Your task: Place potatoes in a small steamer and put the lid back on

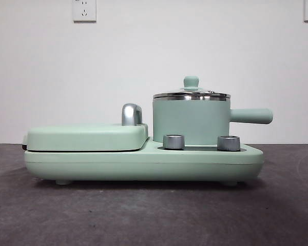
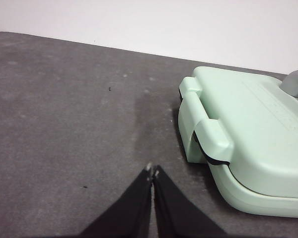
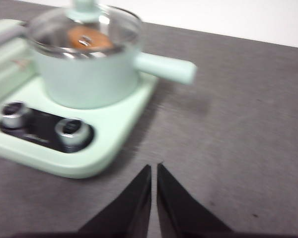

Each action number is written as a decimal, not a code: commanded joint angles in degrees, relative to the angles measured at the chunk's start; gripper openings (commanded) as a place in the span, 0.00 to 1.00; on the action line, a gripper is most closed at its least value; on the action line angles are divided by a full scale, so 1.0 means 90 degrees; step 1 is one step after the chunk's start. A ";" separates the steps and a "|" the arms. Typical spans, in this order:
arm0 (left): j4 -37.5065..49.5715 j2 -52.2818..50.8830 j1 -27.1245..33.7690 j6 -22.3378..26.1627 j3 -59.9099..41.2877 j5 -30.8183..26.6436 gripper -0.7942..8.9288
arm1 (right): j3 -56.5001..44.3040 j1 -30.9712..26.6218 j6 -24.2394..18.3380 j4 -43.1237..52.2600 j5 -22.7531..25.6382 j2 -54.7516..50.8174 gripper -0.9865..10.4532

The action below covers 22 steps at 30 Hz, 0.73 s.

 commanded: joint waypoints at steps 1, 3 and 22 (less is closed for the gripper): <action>0.0066 -0.0007 0.0007 -0.0029 -0.0126 0.0015 0.09 | -0.0493 -0.0287 -0.0051 0.0381 0.0007 -0.0571 0.10; 0.0063 -0.0007 0.0007 -0.0029 -0.0126 0.0015 0.09 | -0.0862 -0.0469 -0.0051 0.0600 0.0049 -0.0894 0.10; 0.0068 -0.0007 0.0007 -0.0029 -0.0124 0.0015 0.09 | -0.2042 -0.0624 0.0083 0.1620 0.0442 -0.1654 0.10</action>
